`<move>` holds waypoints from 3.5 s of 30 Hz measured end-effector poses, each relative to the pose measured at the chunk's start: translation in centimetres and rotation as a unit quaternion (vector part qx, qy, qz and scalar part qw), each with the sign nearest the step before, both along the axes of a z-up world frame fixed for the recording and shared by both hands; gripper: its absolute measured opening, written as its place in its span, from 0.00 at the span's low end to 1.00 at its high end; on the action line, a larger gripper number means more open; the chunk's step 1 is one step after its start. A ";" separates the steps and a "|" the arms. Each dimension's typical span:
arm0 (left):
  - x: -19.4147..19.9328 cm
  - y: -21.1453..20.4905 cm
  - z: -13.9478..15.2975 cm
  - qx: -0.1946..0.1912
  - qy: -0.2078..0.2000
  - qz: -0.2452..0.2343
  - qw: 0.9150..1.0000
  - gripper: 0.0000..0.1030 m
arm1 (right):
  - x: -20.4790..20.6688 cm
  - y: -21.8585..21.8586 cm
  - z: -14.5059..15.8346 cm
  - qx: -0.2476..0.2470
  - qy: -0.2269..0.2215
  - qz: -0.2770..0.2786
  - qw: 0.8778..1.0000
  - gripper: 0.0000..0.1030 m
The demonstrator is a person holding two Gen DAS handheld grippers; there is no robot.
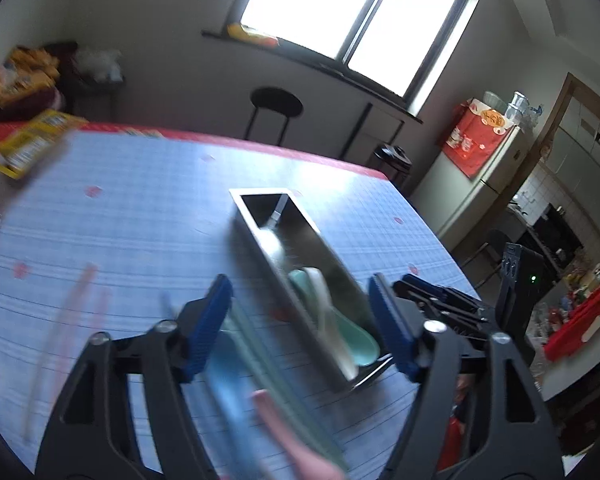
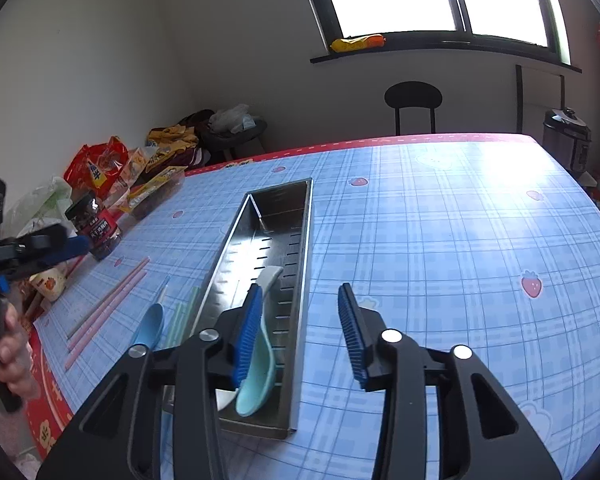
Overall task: Organize utensils
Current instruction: 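Move the right tool to the pink spoon and grasp its handle, then lift the pink spoon with the right gripper while the left gripper grasps a white chopstick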
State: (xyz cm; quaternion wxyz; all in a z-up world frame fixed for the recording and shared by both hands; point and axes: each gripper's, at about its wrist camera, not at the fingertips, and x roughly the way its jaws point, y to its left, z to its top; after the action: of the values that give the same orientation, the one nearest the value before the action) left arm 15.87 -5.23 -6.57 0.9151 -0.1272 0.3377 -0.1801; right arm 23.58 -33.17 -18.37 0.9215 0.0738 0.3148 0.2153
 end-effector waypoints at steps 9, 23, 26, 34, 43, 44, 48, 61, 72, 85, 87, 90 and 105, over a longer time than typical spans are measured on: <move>-6.9 9.9 1.4 0.107 -0.046 0.072 0.991 0.93 | -4.5 4.1 1.3 0.031 0.000 0.027 0.999 0.41; -10.4 17.2 -6.1 0.130 0.011 0.072 0.989 0.94 | -8.8 12.1 -1.2 -0.002 0.064 0.087 0.994 0.41; -10.4 17.5 -7.2 0.141 0.019 0.066 0.988 0.94 | -9.8 12.2 -2.1 -0.017 0.081 0.087 0.993 0.32; -10.7 17.4 -8.3 0.132 0.018 0.041 0.990 0.94 | -12.0 12.4 -4.0 -0.032 0.122 0.102 0.987 0.21; -10.9 16.9 -8.6 0.133 0.016 0.022 0.991 0.94 | -12.0 12.8 -4.6 -0.026 0.135 0.095 0.986 0.21; -10.9 17.0 -8.5 0.128 0.016 0.023 0.991 0.94 | -11.7 13.0 -4.8 -0.025 0.139 0.097 0.985 0.21; -11.0 17.4 -8.3 0.119 0.015 0.026 0.992 0.94 | -10.9 13.6 -5.2 -0.022 0.153 0.098 0.983 0.24; -10.8 16.9 -8.8 0.127 0.017 0.003 0.992 0.92 | -11.7 13.2 -5.6 0.002 0.184 0.087 0.979 0.36; -11.1 16.8 -8.8 0.123 0.013 0.002 0.992 0.89 | -12.1 16.2 -4.8 -0.106 0.131 0.071 0.983 0.22; -10.4 17.2 -9.6 0.121 0.047 -0.012 0.991 0.53 | -13.4 16.6 -3.8 -0.109 0.116 0.077 0.984 0.12; -10.3 17.1 -9.6 0.128 0.048 -0.015 0.991 0.48 | -13.2 16.4 -4.0 -0.092 0.125 0.073 0.985 0.12; -10.3 17.0 -9.6 0.131 0.046 -0.015 0.990 0.44 | -13.5 16.9 -4.1 -0.090 0.126 0.083 0.984 0.13; -9.6 17.9 -9.5 0.137 0.056 -0.007 0.989 0.42 | -12.5 16.7 -4.6 -0.088 0.103 0.059 0.989 0.10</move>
State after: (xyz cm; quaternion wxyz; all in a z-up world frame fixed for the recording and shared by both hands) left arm 6.30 12.64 -16.11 0.9022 -0.0080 0.4111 -0.1306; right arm 11.08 -16.43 -22.97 0.8727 -0.0048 0.4295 0.2320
